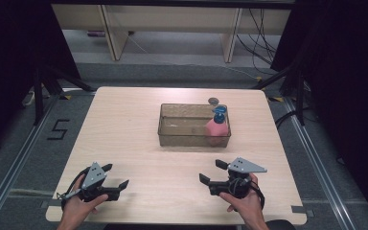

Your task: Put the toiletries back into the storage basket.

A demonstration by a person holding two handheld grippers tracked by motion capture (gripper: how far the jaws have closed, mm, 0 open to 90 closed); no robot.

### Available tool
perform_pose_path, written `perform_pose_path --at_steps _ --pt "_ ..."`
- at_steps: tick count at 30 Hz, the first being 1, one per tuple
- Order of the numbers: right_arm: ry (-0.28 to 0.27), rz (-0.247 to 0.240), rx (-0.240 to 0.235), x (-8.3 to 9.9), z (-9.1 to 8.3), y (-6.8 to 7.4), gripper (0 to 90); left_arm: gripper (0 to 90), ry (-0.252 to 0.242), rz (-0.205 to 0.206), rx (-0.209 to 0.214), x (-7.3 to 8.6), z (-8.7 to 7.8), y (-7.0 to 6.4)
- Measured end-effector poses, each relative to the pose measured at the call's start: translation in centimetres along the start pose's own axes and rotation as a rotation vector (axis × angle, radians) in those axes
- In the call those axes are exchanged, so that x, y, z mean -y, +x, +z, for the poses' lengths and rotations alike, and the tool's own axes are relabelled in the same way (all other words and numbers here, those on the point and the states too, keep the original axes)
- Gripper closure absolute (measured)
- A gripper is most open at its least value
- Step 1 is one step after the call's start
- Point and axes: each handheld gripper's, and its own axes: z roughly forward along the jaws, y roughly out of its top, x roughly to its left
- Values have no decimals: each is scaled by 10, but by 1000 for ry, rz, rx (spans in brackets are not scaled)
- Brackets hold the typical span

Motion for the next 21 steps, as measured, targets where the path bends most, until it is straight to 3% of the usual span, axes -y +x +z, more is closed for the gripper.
perform_pose_path --at_steps 3,7,8,10,11,13,16,17,18,21 --pt "21 -9 17 2 -3 1 155 148 -1 0 1 0 0 0" --pt "31 20 7 5 -5 3 155 148 0 2 0 0 0 0" --pt "18 0 10 5 -5 2 155 148 0 3 -1 0 0 0" --pt "41 39 11 6 -7 6 155 148 0 4 -2 0 0 -1" --pt "24 4 3 7 -6 3 155 148 2 4 -1 0 0 -1" --pt "35 -7 3 8 -8 3 155 148 4 4 -1 0 1 -1" --pt "21 -5 9 10 -10 4 155 148 4 3 -1 0 0 -1" --pt "28 20 -5 11 -11 6 155 148 3 5 -1 0 0 -1" --pt "24 3 2 12 -12 5 155 148 2 6 -2 0 1 -1" --pt "30 13 13 15 -13 6 155 148 6 5 -2 0 0 -1"
